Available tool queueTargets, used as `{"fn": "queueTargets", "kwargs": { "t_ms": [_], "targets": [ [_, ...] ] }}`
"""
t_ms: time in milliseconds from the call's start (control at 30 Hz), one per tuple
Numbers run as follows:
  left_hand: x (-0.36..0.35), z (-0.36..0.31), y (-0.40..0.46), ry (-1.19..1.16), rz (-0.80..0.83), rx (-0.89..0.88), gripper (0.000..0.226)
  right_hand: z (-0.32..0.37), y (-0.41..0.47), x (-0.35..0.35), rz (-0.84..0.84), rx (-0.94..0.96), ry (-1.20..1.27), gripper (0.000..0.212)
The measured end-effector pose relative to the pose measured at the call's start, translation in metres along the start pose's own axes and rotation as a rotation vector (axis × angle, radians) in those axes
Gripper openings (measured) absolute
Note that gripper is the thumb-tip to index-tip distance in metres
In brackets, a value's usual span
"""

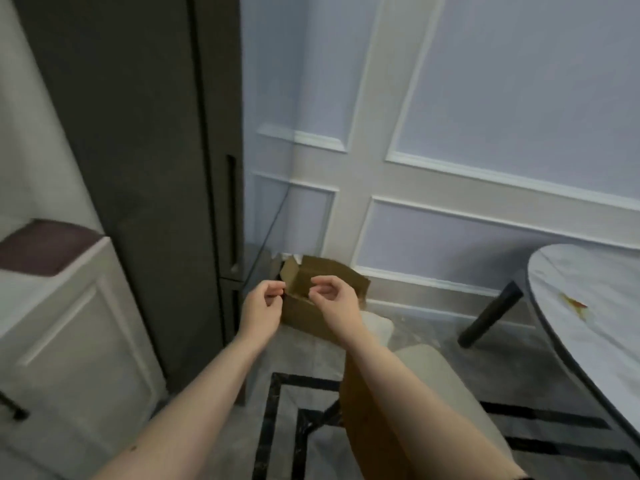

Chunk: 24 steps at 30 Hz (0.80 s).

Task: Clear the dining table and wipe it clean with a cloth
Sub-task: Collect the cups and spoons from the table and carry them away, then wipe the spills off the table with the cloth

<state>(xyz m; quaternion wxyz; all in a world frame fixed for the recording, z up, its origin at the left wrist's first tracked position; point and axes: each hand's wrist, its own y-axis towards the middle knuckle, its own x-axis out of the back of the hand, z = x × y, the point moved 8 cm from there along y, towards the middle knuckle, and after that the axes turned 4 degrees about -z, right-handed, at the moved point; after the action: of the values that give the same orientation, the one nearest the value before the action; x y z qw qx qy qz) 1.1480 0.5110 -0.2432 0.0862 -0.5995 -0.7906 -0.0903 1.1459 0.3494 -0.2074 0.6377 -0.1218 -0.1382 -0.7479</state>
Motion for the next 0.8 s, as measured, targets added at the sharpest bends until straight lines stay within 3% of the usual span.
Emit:
{"fn": "queueTargets", "kwargs": {
  "t_ms": [167,433,567,800],
  "targets": [
    [0.123,0.032,0.058,0.044,-0.206,0.008,0.025,0.050,0.022,-0.141,0.239,0.092,0.039,0.021],
    [0.319,0.077,0.134,0.114,-0.461,0.086,0.022,0.142,0.038,-0.334,0.384,0.237,0.084,0.019],
    [0.371,0.093,0.157,0.163,-0.524,0.132,0.021,0.155,0.052,-0.401,0.421,0.239,0.078,0.019],
    [0.412,0.128,0.175,0.292,-0.538,0.330,0.030,0.150,0.069,-0.485,0.622,0.299,-0.173,0.030]
  ]
}}
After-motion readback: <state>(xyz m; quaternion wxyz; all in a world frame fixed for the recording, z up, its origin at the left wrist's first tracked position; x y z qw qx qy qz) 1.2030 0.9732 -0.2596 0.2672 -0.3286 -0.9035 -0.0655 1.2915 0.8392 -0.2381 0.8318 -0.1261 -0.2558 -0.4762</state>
